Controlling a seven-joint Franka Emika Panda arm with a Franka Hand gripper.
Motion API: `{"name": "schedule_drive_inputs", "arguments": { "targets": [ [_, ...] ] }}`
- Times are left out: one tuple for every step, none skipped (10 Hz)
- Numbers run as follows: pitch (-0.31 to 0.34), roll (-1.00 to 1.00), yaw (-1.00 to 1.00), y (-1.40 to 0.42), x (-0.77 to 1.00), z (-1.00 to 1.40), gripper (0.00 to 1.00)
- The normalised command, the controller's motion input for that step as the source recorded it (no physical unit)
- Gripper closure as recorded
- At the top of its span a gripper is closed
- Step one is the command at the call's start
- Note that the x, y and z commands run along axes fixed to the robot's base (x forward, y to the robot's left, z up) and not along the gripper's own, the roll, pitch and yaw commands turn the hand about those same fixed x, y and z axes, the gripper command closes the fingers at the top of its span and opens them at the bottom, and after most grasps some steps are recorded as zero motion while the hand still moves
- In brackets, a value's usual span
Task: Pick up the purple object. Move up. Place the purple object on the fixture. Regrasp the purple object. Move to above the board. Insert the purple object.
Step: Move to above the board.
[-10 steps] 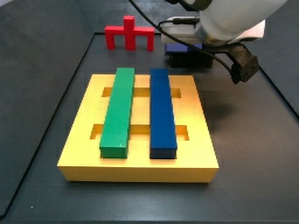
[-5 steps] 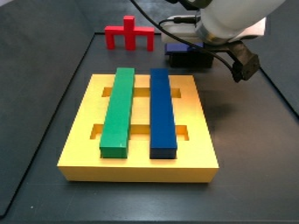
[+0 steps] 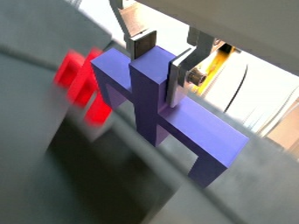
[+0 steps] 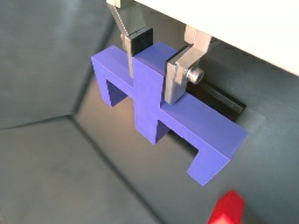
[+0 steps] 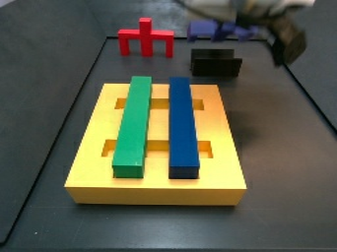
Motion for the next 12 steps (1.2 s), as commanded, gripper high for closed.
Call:
{"name": "schedule_drive_inputs", "arguments": {
  "targets": [
    [0.009,-0.03,0.02,-0.02,-0.05,1.4,1.0],
    [0.043,0.0,0.01,-0.03,-0.03,1.4,1.0],
    [0.051,0.01,0.01,-0.04,-0.02,1.4,1.0],
    [0.051,-0.01,0.01,-0.03,-0.01,1.4,1.0],
    [0.063,-0.01,0.02,-0.03,0.01,0.78,1.0],
    [0.076,0.01,0.03,-0.03,0.03,0.3,1.0],
    [0.083,0.01,0.03,-0.02,0.04,0.19,1.0],
    [0.066,-1.0,-0.07,-1.4,-0.95,0.28,1.0],
    [0.06,-1.0,-0.06,-1.4,-0.96,0.26,1.0],
    [0.039,-1.0,-0.05,-1.4,-1.05,0.28,1.0],
    [0.043,-1.0,-0.05,-1.4,-1.06,0.26,1.0],
    [0.043,-1.0,-0.05,-1.4,-1.05,0.26,1.0]
  ]
}}
